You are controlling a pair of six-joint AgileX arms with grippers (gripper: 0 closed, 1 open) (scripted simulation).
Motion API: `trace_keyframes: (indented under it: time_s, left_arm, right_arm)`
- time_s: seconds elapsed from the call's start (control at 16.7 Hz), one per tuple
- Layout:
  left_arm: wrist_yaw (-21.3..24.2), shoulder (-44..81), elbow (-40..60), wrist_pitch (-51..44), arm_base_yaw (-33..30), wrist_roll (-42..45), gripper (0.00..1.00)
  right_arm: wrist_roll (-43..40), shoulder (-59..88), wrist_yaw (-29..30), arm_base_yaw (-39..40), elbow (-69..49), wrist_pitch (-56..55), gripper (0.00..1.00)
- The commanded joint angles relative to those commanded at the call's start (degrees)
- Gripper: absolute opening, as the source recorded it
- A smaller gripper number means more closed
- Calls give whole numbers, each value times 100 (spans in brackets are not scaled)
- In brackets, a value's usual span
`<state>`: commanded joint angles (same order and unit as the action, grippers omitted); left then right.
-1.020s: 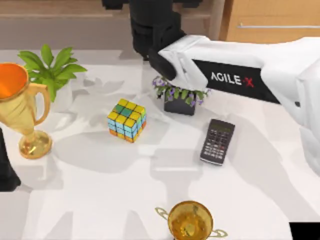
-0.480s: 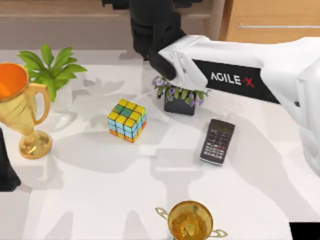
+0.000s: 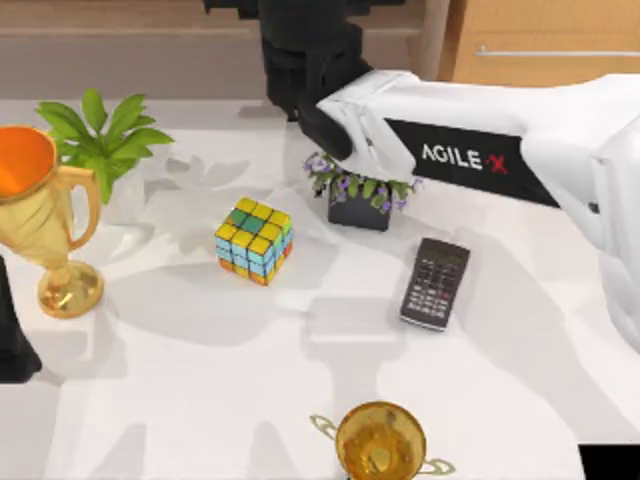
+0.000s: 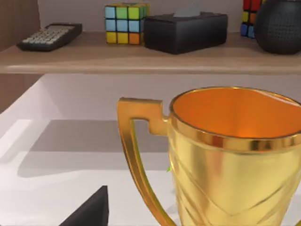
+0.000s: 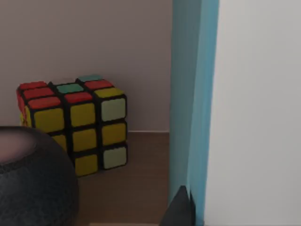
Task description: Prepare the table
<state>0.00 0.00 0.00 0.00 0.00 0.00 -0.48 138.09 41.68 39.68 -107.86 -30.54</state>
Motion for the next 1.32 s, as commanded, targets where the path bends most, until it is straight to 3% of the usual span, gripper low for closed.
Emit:
trace_keyframes:
  time_s: [0.54,0.96,1.32]
  left_arm:
    - [0,0,0,0,0,0,100]
    - [0,0,0,0,0,0,100]
    - [0,0,0,0,0,0,100]
  right_arm:
    - [7,-29,7,28,19,-4,0]
    - [15,-721,258,285,956,-201,0]
    - [27,-770,278,293,1011,-219,0]
